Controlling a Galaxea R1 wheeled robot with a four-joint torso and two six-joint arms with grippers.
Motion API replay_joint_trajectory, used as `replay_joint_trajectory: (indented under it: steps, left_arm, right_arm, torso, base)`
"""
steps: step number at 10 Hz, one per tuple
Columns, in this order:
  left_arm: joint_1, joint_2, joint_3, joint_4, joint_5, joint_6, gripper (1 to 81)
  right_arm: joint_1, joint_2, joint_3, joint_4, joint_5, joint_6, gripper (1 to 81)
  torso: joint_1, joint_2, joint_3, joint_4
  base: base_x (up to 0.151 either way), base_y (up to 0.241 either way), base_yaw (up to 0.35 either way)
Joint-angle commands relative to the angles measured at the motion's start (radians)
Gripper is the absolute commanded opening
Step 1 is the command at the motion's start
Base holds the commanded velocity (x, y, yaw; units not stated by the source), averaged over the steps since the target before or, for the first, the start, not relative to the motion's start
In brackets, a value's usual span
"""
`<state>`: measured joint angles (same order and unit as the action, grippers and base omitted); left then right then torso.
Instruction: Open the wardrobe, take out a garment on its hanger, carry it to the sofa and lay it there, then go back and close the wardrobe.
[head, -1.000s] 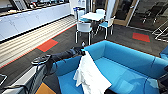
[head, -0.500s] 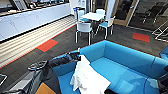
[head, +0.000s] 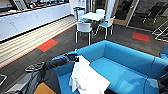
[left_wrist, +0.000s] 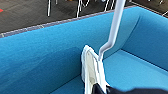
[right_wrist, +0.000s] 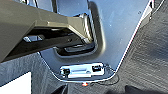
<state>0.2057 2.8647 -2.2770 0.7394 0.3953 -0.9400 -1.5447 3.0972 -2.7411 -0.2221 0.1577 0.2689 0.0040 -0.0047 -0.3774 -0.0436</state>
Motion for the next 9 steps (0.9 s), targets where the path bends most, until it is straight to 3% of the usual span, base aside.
replay_joint_trajectory:
  steps: [1, 3, 6, 9]
  left_arm:
    - [-0.170, -0.089, 0.014, 0.055, 0.010, 0.001, 1.0]
    - [-0.141, -0.162, 0.071, 0.051, 0.004, 0.001, 1.0]
    - [-0.090, -0.231, 0.286, 0.057, 0.004, 0.006, 1.0]
    - [-0.022, -0.229, 0.295, 0.086, -0.028, 0.006, 1.0]
  right_arm:
    - [-0.013, 0.007, 0.006, -0.010, -0.061, -0.004, 81.1]
    - [-0.013, 0.007, 0.006, -0.010, -0.061, -0.005, 81.1]
    - [-0.012, 0.007, 0.006, -0.010, -0.061, -0.007, 81.1]
    - [-0.013, 0.007, 0.006, -0.010, -0.061, -0.007, 81.1]
  torso:
    - [0.000, 0.000, 0.000, 0.000]
    - [0.000, 0.000, 0.000, 0.000]
    - [0.000, 0.000, 0.000, 0.000]
    - [0.000, 0.000, 0.000, 0.000]
  base:
    - [0.000, 0.000, 0.000]
    - [0.000, 0.000, 0.000]
    - [0.000, 0.000, 0.000]
    - [0.000, 0.000, 0.000]
